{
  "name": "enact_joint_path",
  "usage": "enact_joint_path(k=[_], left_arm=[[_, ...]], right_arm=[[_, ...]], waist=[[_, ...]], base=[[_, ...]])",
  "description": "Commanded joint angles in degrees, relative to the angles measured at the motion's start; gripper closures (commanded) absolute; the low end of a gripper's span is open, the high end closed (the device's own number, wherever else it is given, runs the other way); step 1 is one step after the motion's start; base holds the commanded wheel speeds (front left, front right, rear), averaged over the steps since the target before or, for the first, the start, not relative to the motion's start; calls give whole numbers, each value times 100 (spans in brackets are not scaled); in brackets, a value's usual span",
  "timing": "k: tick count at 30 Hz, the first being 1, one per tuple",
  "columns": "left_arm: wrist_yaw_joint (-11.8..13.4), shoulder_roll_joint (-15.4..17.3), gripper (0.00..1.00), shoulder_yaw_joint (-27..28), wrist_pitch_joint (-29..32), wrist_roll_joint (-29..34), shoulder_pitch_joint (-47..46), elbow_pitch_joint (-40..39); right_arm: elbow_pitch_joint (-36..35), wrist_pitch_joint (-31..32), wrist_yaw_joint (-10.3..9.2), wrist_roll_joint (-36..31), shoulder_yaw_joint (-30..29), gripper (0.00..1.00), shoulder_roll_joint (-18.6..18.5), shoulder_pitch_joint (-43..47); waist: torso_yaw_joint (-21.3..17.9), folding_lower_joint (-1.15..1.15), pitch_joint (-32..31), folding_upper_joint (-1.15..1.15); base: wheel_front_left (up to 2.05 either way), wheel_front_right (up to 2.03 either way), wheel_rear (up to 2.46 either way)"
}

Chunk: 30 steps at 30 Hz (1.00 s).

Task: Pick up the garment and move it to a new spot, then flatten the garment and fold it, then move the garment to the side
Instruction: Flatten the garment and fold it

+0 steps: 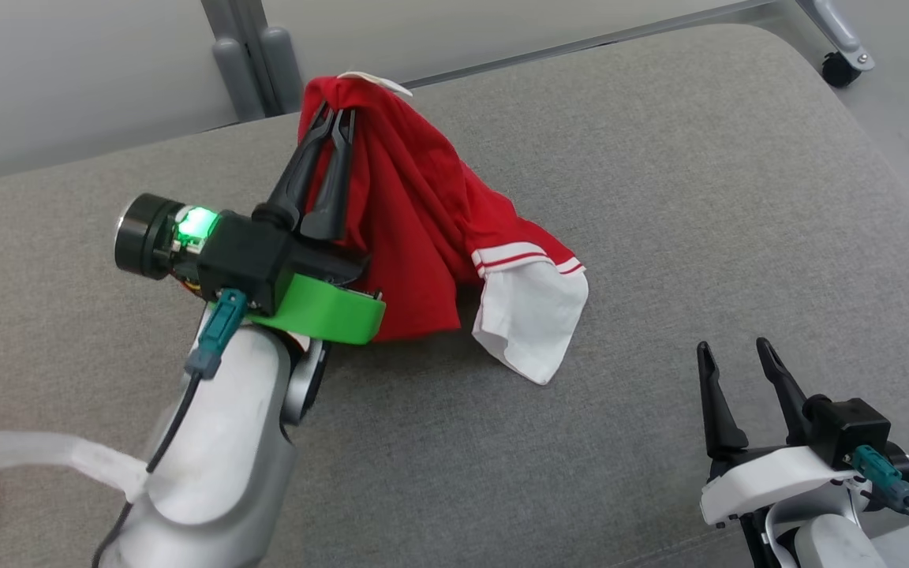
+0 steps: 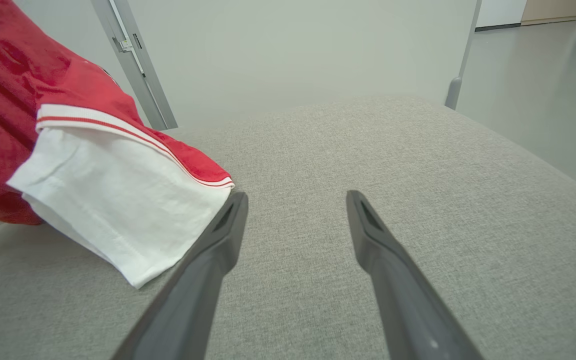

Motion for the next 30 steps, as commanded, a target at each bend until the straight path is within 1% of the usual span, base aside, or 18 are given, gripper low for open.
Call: enact_joint_path(k=[1,4,7,10,13,17,21,22,27,30], left_arm=[[-93,54,100,29,-5,63,-263,162],[-303,40,100,-51,-5,133,-767,648],[-409,-26,100,-165,-5,115,-1253,859],[-475,-53,100,-336,-4,30,-1502,913],[-504,-51,100,-409,-3,-31,-1365,978],[-543,188,100,-373,-2,-77,-733,1333],[-432,425,100,-97,-3,-198,57,1499],[-365,560,100,43,-3,-220,394,1543],[-169,770,100,406,-4,-236,988,1676],[20,896,100,574,-4,-122,1248,1844]], right_arm=[[28,-19,-6,-25,17,0,-13,69],[59,-19,-6,-34,98,0,-14,79],[82,-19,-6,-23,138,0,-14,90],[85,-19,-6,8,134,0,-15,115],[68,-19,-6,25,78,0,-13,153],[64,-19,-6,34,52,0,-11,183],[56,-19,-6,26,61,0,-14,150],[45,-19,-6,3,76,0,-13,138],[53,-19,-6,-10,79,0,-15,109],[58,-19,-6,-5,113,0,-15,90]], waist=[[96,0,-115,0],[104,0,-211,0],[99,0,-258,0],[117,0,-277,0],[207,0,-254,0],[423,0,-210,0],[665,0,-159,0],[780,0,-137,0],[982,0,-99,0],[1035,0,-79,0]], base=[[0,0,0],[0,0,0],[0,0,0],[0,0,0],[0,0,0],[0,0,0],[0,0,0],[0,0,0],[0,0,0],[0,0,0]])
